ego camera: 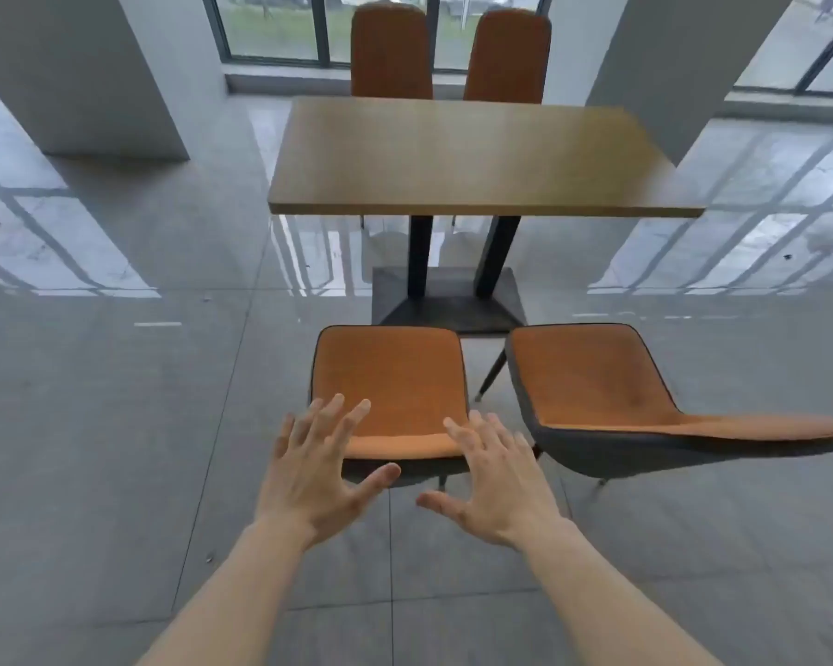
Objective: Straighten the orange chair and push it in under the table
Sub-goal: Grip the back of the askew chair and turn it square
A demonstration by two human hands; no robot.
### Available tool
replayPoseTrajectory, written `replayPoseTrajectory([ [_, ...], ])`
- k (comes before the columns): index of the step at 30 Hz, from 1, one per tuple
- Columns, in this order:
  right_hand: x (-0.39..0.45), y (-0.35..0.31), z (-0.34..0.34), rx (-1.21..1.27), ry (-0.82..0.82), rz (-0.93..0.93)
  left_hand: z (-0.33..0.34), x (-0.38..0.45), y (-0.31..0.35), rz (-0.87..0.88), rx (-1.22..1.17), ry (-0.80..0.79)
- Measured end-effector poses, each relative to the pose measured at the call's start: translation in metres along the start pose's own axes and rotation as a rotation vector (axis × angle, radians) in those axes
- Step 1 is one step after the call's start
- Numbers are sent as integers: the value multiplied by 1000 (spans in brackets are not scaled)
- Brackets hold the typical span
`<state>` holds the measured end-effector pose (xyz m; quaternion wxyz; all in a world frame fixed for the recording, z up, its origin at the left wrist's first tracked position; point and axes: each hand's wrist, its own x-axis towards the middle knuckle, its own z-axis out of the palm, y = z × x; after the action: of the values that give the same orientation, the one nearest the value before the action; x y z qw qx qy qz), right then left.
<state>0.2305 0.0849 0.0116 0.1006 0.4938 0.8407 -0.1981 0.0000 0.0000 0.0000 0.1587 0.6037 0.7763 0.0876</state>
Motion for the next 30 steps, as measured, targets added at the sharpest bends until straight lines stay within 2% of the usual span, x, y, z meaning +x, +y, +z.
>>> replayPoseTrajectory([
  [1,3,-1,6,-6,-13,-12,4,1,-4,2,-6,-50],
  [5,15,-1,31,-28,108,-25,28,5,-17,11,-29,-109],
  [10,30,2,41,-73,117,-35,44,11,-28,55,-56,-45],
  [20,61,-4,42,-65,152,-29,36,42,-43,79,-13,-51],
  [30,117,19,14,-59,147,-32,37,102,-34,73,-28,14],
])
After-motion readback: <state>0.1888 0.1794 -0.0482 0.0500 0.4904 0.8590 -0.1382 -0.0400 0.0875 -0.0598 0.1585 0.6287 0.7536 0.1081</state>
